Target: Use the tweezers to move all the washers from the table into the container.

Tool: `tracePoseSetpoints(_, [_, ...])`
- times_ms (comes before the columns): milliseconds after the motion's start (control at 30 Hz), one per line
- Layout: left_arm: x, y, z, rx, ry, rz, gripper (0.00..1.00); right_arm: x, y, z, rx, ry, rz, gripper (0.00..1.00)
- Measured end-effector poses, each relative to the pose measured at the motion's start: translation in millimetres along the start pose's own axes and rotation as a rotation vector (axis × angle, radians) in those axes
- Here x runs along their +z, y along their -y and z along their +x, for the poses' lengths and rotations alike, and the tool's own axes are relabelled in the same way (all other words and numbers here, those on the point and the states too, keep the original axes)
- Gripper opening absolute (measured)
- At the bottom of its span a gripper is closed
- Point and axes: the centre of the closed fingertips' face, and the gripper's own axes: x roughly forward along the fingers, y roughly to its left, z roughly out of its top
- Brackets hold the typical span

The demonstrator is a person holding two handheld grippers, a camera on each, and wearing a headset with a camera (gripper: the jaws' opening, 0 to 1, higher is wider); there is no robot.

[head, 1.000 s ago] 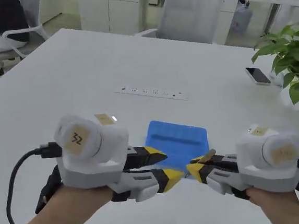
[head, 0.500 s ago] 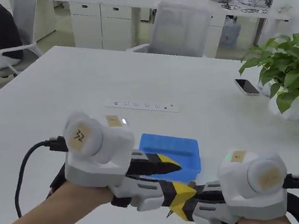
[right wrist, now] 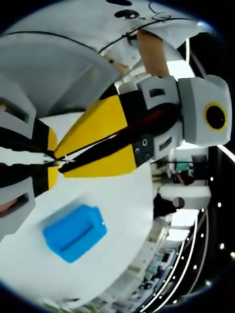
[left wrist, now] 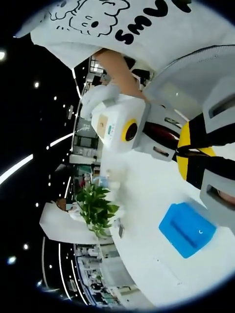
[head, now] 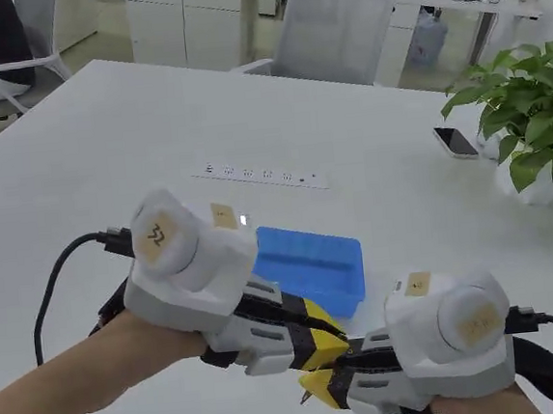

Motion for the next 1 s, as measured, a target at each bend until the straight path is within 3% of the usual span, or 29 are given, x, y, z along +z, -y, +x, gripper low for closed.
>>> tracePoseSetpoints(167, [-6.7, -8.3, -0.4, -0.009, -0.028, 0.053, 0.00, -5.4, 11.9, 2.3, -0.003, -0.027, -0.020, 0.04])
tracePoseSetpoints(300, [-18.8, -20.7, -2.0, 0.027, -0.089, 0.096, 0.00, -14.6, 19.6, 7.6, -0.005, -0.070, -0.044, 0.06])
tracePoseSetpoints(433, [-29.0, -25.6, 1.7, 0.023, -0.120, 0.111, 0.00, -22.7, 28.7, 12.7, -0.015, -0.109, -0.073, 0.06])
tracePoseSetpoints(533, [-40.0, -33.1, 5.9, 0.041, -0.183, 0.179, 0.00, -31.6, 38.6, 17.1, -0.047, -0.148, -0.121, 0.06])
tracePoseSetpoints(633, [-54.3, -39.3, 13.7, 0.059, -0.251, 0.259, 0.00, -42.4, 48.8, 24.6, -0.078, -0.170, -0.102, 0.07])
tracePoseSetpoints(767, [-80.2, -50.7, 21.5, 0.085, -0.335, 0.313, 0.00, -58.1, 59.5, 35.5, -0.122, -0.193, -0.043, 0.08])
tracePoseSetpoints(867, [-97.1, -56.2, 25.3, 0.084, -0.363, 0.318, 0.00, -63.8, 59.3, 42.4, -0.133, -0.208, -0.028, 0.08])
tracePoseSetpoints(1000, [-111.5, -60.5, 25.1, 0.073, -0.398, 0.311, 0.00, -68.6, 56.7, 48.9, -0.148, -0.220, -0.021, 0.09])
